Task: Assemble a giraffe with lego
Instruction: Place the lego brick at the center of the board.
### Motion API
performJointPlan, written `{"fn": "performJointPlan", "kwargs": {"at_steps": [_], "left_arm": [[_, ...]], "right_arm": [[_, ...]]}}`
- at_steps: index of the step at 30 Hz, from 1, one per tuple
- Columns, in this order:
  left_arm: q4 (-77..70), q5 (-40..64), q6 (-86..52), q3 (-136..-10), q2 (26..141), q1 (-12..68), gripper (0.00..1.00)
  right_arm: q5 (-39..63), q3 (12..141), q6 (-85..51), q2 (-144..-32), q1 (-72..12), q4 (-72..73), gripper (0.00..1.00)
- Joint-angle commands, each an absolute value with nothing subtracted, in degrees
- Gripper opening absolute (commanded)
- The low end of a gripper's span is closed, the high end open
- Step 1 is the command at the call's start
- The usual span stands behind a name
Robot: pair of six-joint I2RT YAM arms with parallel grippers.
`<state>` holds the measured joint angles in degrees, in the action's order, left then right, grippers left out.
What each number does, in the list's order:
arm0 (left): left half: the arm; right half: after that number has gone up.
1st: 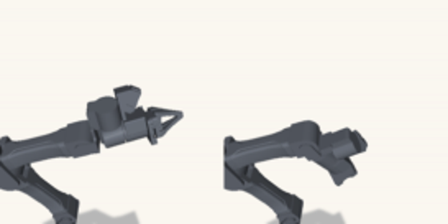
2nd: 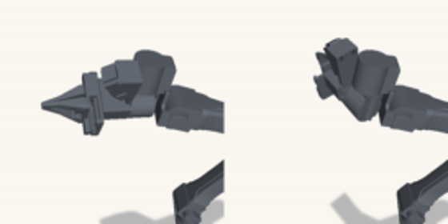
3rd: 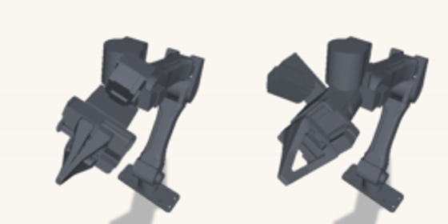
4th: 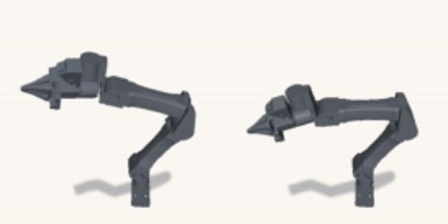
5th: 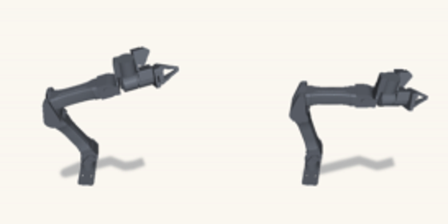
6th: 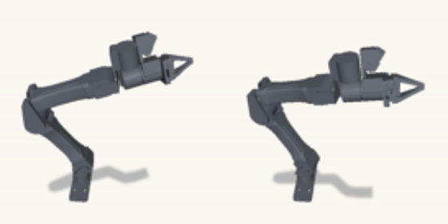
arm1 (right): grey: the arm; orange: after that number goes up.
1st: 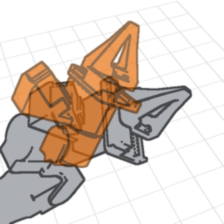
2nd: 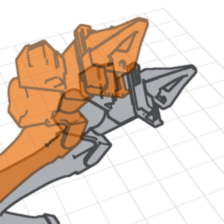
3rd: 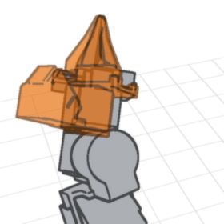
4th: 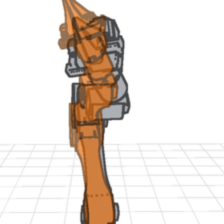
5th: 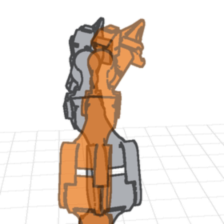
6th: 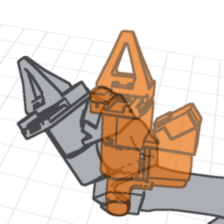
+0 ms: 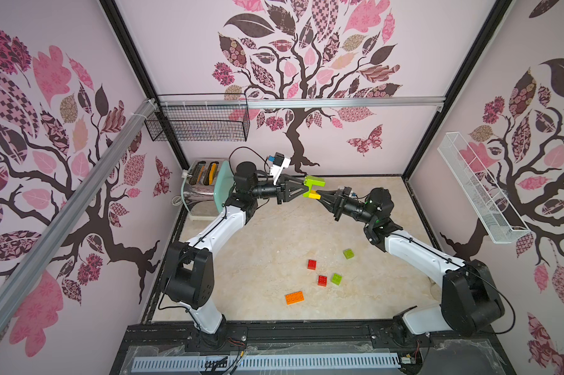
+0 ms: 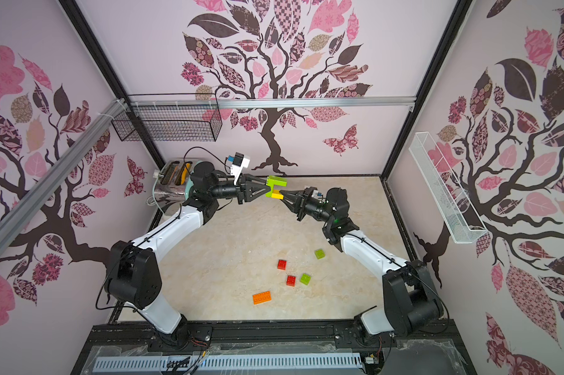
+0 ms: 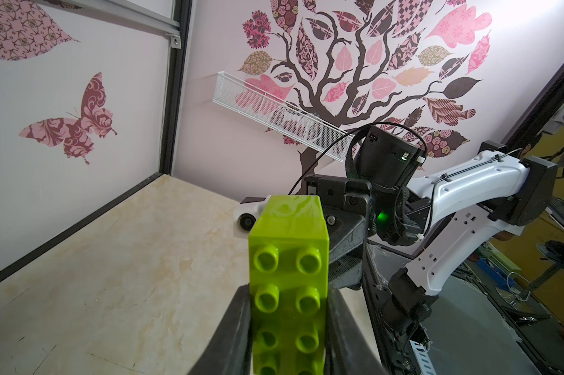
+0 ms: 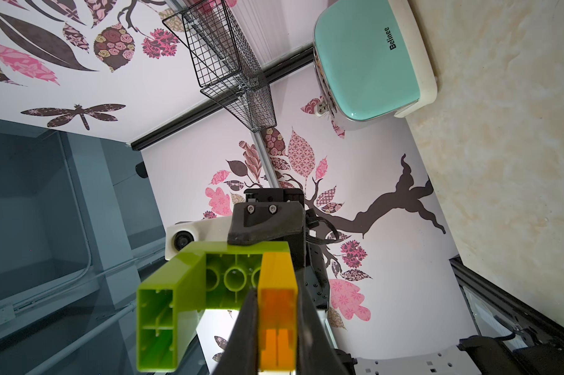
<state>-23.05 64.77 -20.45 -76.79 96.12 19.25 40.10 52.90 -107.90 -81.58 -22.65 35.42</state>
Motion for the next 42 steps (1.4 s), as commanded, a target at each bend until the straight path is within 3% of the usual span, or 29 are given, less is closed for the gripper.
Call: {"fn": "performJointPlan", "kwargs": {"at_steps": [1, 3, 9, 12, 14, 17, 20, 23, 28, 35, 42], "left_arm": [[-19.6, 65.0, -17.3, -77.3, 93.7, 19.6, 0.18], [-15.3, 65.1, -14.3, -78.3, 93.0, 19.2, 0.17], [2.2, 66.0, -2.6, -81.2, 91.1, 14.3, 0.12], [28.3, 63.1, 24.4, -86.0, 89.8, 13.0, 0.08], [49.4, 55.9, 45.8, -90.4, 90.6, 14.1, 0.06], [66.5, 45.9, 62.7, -93.6, 93.7, 15.5, 0.04], [76.7, 40.9, 75.2, -93.9, 96.7, 16.0, 0.03], [79.0, 33.6, 83.8, -90.2, 98.0, 18.6, 0.05], [70.7, 21.6, 91.8, -81.9, 98.6, 24.3, 0.02], [68.5, 25.5, 91.3, -83.0, 103.6, 27.8, 0.02], [64.4, 19.8, 91.7, -80.8, 106.8, 32.7, 0.04]], "right_arm": [[41.0, 51.3, -110.2, -80.4, -23.1, 41.8, 0.2], [40.9, 48.6, -110.6, -78.9, -22.8, 43.3, 0.36], [42.9, 38.5, -104.5, -69.3, -19.4, 38.5, 0.51], [44.6, 36.1, -91.5, -61.1, -16.8, 21.5, 0.59], [42.0, 39.2, -73.5, -55.3, -16.3, -2.1, 0.65], [30.2, 44.6, -50.8, -49.7, -16.8, -28.6, 0.71], [21.6, 44.9, -39.8, -47.2, -16.9, -37.9, 0.74], [18.0, 42.8, -36.5, -47.4, -17.5, -42.0, 0.75], [14.4, 37.7, -36.8, -47.8, -19.5, -42.1, 0.75], [9.0, 37.0, -36.1, -47.8, -22.6, -44.3, 0.75], [7.7, 37.0, -36.4, -50.5, -25.8, -43.2, 0.68]]}}
